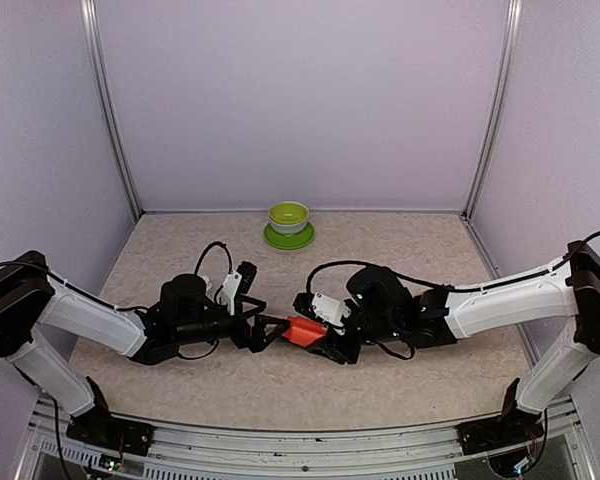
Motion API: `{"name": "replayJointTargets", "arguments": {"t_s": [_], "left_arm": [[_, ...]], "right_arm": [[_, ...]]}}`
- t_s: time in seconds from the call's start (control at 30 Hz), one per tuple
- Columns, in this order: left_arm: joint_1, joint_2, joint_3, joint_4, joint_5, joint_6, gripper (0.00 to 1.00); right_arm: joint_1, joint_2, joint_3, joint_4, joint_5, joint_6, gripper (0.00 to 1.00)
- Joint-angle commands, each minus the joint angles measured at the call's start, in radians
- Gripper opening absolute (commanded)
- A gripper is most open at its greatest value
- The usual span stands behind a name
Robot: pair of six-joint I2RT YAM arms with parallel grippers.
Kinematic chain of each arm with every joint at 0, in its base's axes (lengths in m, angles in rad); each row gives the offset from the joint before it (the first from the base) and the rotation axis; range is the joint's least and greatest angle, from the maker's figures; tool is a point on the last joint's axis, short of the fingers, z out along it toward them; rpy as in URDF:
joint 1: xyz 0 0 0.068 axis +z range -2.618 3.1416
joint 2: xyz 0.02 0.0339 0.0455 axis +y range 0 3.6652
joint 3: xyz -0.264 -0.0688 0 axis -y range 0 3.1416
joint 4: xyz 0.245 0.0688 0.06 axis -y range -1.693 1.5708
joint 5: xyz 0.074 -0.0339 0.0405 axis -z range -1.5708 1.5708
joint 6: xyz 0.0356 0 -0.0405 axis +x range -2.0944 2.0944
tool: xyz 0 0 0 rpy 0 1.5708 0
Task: Sort the pills into containers
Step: Pour the pill into the compartment of the pill container, then pick up the lid of the pill bottle from the center of the board.
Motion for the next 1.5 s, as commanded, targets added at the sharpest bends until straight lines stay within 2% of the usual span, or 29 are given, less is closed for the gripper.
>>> {"name": "replayJointTargets", "arguments": {"t_s": [0.0,0.13,0.23,0.63,0.77,0.97,1.13,1.47], "left_arm": [[-0.007,-0.054,-0.047,0.155,0.038,0.004,0.99],[-0.010,-0.078,-0.072,0.198,0.074,0.002,0.99],[-0.008,-0.108,-0.065,0.158,0.047,-0.015,0.99],[0.024,-0.202,0.192,-0.527,-0.313,-0.092,0.99],[0.030,-0.190,0.217,-0.631,-0.358,-0.130,0.99],[0.043,-0.102,0.246,-0.715,-0.371,-0.138,0.99],[0.060,-0.007,0.275,-0.753,-0.372,-0.127,0.98],[0.070,0.079,0.276,-0.780,-0.373,-0.126,0.90]], "right_arm": [[0.013,-0.047,-0.030,0.115,-0.017,0.019,0.05],[0.013,-0.080,-0.088,0.185,-0.004,0.027,0.05],[0.013,-0.104,-0.132,0.235,0.016,0.032,0.05],[0.013,-0.274,-0.367,0.529,0.062,0.020,0.06],[0.013,-0.332,-0.431,0.605,0.045,0.019,0.06],[0.013,-0.431,-0.516,0.692,0.025,0.013,0.06],[0.013,-0.479,-0.528,0.674,-0.007,0.025,0.05],[0.013,-0.545,-0.536,0.625,-0.022,0.042,0.06]]}}
